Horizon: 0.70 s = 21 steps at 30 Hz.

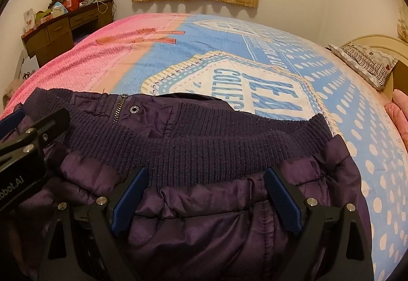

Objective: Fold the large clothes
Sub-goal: 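Open both grippers and hold them above the ribbed hem band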

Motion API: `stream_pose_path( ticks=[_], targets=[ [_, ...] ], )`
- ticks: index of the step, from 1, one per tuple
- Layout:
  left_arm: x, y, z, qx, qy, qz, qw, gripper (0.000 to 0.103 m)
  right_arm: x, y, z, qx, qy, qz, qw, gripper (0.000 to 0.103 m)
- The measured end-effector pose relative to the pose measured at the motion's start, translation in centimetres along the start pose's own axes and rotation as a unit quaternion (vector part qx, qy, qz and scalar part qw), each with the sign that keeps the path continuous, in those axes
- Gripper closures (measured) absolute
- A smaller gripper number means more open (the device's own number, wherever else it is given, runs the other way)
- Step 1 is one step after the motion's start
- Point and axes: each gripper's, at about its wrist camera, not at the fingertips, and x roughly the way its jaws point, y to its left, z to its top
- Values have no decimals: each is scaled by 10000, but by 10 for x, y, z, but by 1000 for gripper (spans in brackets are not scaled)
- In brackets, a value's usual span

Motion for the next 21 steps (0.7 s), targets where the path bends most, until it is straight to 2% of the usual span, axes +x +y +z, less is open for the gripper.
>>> stream_pose_path(
  ticks=[21],
  targets=[
    [6, -2, 1, 26, 119, -83, 9999, 3, 6, 4, 0, -96, 90, -120, 9998, 7]
  ],
)
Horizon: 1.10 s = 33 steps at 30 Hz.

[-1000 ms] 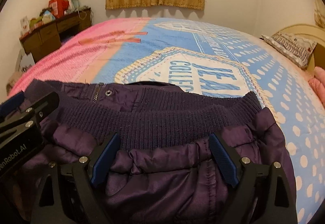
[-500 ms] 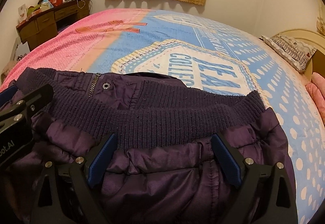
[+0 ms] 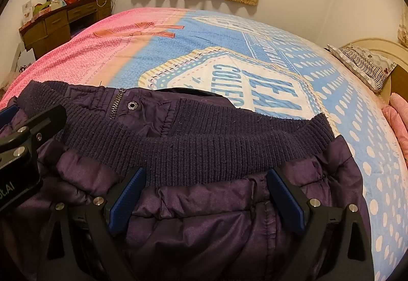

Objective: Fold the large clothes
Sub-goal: 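Open both grippers and hold them above the ribbed hem band, then grasp the folded purple jacket bundle with both grippers and lift it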

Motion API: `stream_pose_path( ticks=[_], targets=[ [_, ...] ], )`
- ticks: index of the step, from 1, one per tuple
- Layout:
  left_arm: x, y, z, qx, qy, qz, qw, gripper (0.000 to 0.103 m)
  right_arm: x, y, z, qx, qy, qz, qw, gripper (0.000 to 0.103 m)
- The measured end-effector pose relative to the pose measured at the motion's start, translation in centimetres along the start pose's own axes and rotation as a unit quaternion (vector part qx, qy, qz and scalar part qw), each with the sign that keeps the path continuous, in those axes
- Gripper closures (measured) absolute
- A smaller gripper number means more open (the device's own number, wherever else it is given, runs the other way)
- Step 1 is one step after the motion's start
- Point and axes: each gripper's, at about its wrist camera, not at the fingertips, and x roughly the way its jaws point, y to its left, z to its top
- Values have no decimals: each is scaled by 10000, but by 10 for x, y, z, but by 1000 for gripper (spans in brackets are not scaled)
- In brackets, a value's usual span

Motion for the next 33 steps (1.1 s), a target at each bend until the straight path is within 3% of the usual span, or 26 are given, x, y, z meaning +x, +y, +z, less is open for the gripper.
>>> stream_pose_path(
  ticks=[10, 12, 14, 18, 21, 23, 27, 30, 33],
  targets=[
    [-1, -3, 2, 133, 137, 18, 9998, 0, 1, -3, 1, 77, 11, 78, 9999, 5],
    [-17, 1, 8, 146, 151, -215, 9995, 0, -1, -6, 3, 117, 39, 179, 9998, 5],
    [-52, 12, 15, 203, -108, -338, 9992, 0, -13, -13, 3, 194, -30, 434, 9989, 5],
    [-122, 59, 9, 205, -584, -898, 9940, 0, -62, -25, -10, 377, -523, 760, 9950, 5],
    [-146, 105, -10, 81, -587, -927, 9939, 0, -93, -20, -24, 116, -861, 858, 9925, 5],
    [-146, 139, -29, -315, -365, -1063, 9932, 0, -111, -13, -37, -62, -1045, 944, 9900, 5],
    [-129, 182, -67, -1238, -30, -1830, 9753, 0, -127, 4, -55, -321, -1246, 1084, 9857, 5],
    [-100, 200, -83, -2020, 243, -2566, 9449, 0, -129, 19, -63, -571, -1286, 1159, 9832, 5],
    [-67, 208, -86, -2522, 523, -2932, 9207, 0, -129, 31, -68, -790, -1296, 1161, 9816, 5]
  ],
)
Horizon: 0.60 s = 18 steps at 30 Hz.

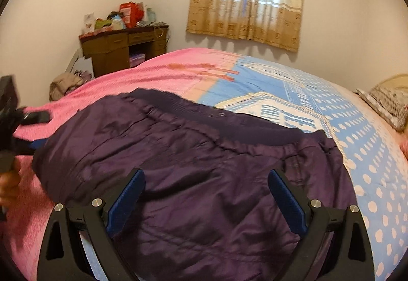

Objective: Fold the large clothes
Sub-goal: 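Grasp the folded purple jacket bundle with both grippers and lift it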

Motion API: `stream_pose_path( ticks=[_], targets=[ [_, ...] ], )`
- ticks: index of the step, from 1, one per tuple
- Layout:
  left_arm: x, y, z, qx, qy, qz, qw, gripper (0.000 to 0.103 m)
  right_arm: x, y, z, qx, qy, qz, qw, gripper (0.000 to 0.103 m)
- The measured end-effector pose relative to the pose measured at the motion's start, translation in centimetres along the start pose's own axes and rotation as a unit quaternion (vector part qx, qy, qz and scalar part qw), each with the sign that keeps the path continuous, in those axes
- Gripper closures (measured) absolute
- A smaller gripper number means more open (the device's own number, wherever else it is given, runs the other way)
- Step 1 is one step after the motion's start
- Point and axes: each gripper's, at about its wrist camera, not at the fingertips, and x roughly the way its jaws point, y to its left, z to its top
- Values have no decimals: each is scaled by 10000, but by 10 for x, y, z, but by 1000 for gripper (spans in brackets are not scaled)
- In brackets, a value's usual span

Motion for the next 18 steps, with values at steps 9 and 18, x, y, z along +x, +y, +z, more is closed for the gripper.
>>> stream_pose_path(
  ticks=[9, 18],
  targets=[
    [43, 7, 24, 166, 454, -450, 9978, 0, 14, 3, -5, -61, 20, 88, 9999, 5],
    [62, -4, 30, 713, 749, -610, 9928, 1, 30, 4, -11, 95, 66, 235, 9997, 5]
  ],
)
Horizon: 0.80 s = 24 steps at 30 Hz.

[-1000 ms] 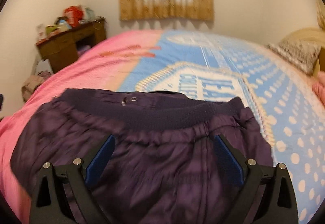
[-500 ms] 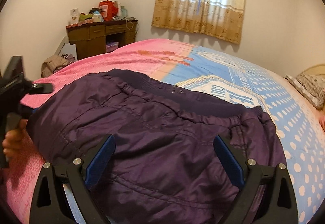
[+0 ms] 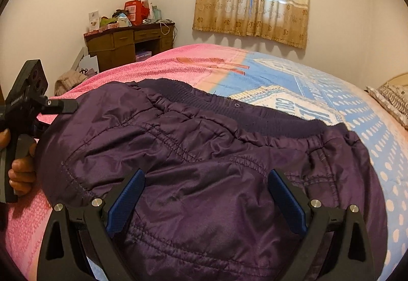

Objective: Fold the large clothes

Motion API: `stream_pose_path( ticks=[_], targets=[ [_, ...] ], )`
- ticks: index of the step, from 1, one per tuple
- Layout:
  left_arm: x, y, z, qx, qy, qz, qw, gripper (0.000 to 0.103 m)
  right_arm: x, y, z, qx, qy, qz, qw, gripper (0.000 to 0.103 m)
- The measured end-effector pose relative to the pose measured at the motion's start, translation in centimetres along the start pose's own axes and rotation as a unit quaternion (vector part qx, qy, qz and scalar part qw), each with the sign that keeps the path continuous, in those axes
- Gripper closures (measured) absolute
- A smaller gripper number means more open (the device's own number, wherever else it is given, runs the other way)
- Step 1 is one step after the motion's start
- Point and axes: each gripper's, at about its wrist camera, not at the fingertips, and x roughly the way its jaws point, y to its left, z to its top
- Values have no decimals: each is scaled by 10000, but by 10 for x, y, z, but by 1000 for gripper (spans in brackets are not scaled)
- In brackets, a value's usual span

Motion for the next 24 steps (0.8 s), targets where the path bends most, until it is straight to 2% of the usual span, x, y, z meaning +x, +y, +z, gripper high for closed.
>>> stream_pose_path(
  ticks=[2, 4, 7, 8, 9, 10, 11, 12, 14, 18, 22, 24],
  targets=[
    [1, -6, -1, 174, 86, -128, 9997, 19, 1, 1, -1, 14, 22, 34, 10000, 5],
    [1, -5, -1, 168, 86, -28, 9998, 26, 3, 0, -2, 56, 52, 95, 9999, 5],
    [-4, 5, -3, 7, 24, -102, 9999, 30, 5, 0, -2, 65, 90, 103, 9999, 5],
    [-4, 7, -3, -31, 14, -163, 9999, 35, 6, 1, -3, 52, 110, 91, 9999, 5],
    [-4, 9, -4, -41, 19, -181, 9998, 41, 7, 1, -3, 39, 133, 78, 9999, 5],
    [-4, 9, -3, -71, 13, -246, 9997, 56, 8, 1, -3, 32, 149, 59, 9999, 5],
    [-4, 8, -2, -32, 6, -337, 9994, 65, 8, 1, -3, 39, 155, 57, 9999, 5],
    [-4, 4, -3, 79, -4, -347, 9994, 68, 8, 1, -3, 50, 153, 64, 9998, 5],
    [-8, -7, -2, 252, -150, -414, 9987, 74, 6, 1, -3, 99, 102, 93, 9999, 5],
    [-14, -33, 3, 515, -515, -690, 9950, 76, -6, -11, -4, 338, -160, 167, 9992, 5],
    [-13, -92, 7, 1354, -684, -669, 9862, 76, -36, -46, 5, 974, -639, 432, 9923, 5],
    [-1, -127, 5, 1973, -691, -479, 9767, 76, -47, -66, 15, 1312, -747, 659, 9863, 5]
  ],
)
